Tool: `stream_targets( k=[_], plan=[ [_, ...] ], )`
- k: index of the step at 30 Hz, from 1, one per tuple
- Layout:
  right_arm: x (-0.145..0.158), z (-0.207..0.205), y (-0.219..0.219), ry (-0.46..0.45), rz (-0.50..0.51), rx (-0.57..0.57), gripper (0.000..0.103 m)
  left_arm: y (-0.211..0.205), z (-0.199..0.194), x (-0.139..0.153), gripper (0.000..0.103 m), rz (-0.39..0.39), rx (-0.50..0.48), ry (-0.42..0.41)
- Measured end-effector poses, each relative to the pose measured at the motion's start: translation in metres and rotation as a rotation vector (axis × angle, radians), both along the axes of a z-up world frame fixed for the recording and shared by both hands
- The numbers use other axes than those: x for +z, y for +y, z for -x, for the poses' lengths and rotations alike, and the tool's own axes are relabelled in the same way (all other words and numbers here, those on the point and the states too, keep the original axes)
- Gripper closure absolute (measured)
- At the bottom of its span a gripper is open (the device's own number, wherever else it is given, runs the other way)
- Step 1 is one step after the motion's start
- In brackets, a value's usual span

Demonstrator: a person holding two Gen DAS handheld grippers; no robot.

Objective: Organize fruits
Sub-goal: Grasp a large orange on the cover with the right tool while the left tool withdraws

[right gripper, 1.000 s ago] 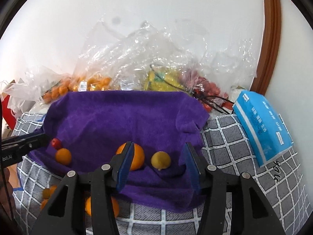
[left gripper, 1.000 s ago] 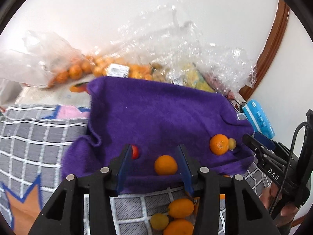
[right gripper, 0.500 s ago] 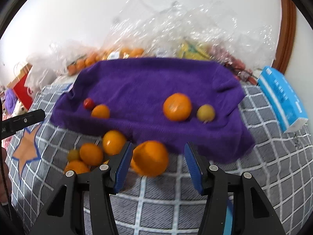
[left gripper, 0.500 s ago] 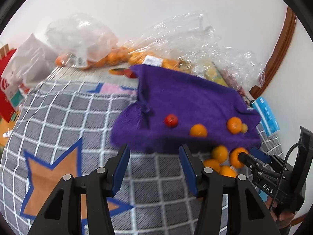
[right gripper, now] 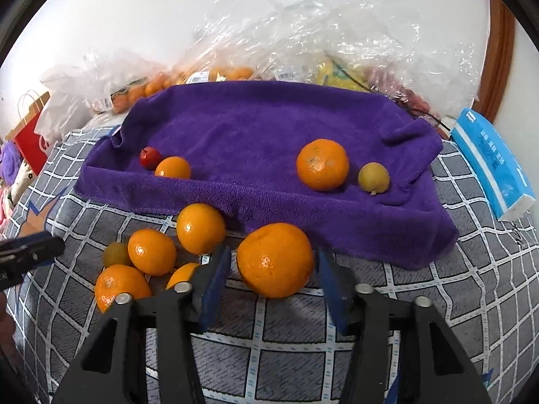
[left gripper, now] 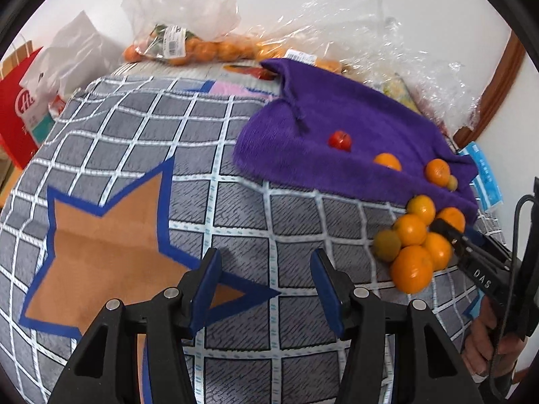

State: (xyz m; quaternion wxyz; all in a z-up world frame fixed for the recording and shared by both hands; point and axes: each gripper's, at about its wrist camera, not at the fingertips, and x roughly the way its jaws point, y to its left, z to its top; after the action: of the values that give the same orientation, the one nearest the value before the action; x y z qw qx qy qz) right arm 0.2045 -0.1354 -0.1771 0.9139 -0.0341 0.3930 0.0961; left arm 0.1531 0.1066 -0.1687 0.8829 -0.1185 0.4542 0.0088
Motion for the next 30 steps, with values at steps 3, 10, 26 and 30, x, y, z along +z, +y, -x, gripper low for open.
stream_targets(
  k=[3, 10, 26, 30],
  plan=[
    [0.001, 0.003, -0.001, -0.015, -0.005, 0.005, 0.059, -0.005, 0.006, -0.002, 0.051, -0.037, -0.004, -0.036],
    [0.007, 0.013, -0.009, -0.048, -0.041, 0.009, 0.060, -0.008, 0.013, -0.006, 0.051, -0.068, 0.014, -0.098],
    [0.007, 0.039, -0.016, -0.056, -0.054, 0.005, 0.060, -0.015, 0.018, -0.005, 0.038, -0.053, -0.056, -0.098],
    [0.009, 0.049, -0.021, -0.079, -0.072, -0.007, 0.060, -0.016, 0.023, -0.003, 0.039, -0.018, -0.092, -0.113]
  ],
)
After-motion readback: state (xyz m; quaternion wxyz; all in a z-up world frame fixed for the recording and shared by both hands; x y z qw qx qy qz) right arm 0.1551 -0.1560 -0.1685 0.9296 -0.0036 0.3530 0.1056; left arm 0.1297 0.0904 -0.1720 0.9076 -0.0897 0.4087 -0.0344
